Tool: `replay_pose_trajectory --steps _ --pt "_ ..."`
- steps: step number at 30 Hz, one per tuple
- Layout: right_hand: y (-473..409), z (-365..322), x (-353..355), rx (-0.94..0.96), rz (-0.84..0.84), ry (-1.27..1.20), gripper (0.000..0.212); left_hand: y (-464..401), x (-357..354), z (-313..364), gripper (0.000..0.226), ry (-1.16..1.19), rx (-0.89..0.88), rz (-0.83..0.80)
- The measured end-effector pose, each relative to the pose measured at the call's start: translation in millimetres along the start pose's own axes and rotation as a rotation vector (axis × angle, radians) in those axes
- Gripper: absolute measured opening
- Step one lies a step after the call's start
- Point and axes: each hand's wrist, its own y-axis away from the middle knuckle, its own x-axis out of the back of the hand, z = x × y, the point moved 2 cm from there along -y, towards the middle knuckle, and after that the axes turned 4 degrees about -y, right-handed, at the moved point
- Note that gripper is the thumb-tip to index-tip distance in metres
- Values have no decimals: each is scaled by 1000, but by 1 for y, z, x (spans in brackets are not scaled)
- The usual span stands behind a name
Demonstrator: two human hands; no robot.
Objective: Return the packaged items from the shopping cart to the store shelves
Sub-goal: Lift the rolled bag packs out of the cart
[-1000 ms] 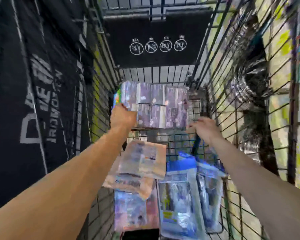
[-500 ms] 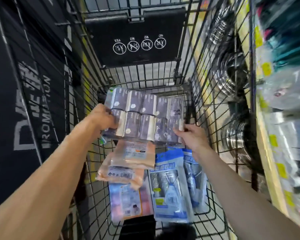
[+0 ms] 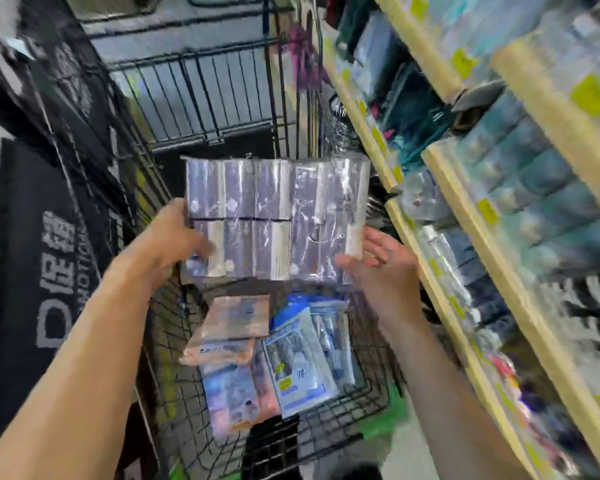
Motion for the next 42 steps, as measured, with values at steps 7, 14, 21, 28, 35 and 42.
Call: replay_pose_trajectory --steps 7,14,21,28,35,42 --pt "53 -50 108 184 309 -69 44 38 -61 122 61 -48 -265 -232" --pt "85 -85 227 289 676 25 52 65 -167 244 74 -121 -526 -461" --pt "98 -105 280 366 1066 125 32 88 -245 339 67 -148 -808 -604" --pt "94 -127 291 404 1433 301 23 83 -289 422 68 -143 -991 -594" --pt "68 -119 312 173 1605 338 25 80 -340 427 71 -176 -1133 -549" --pt "61 -108 310 -16 1570 578 24 88 -370 412 40 -489 -1284 -77"
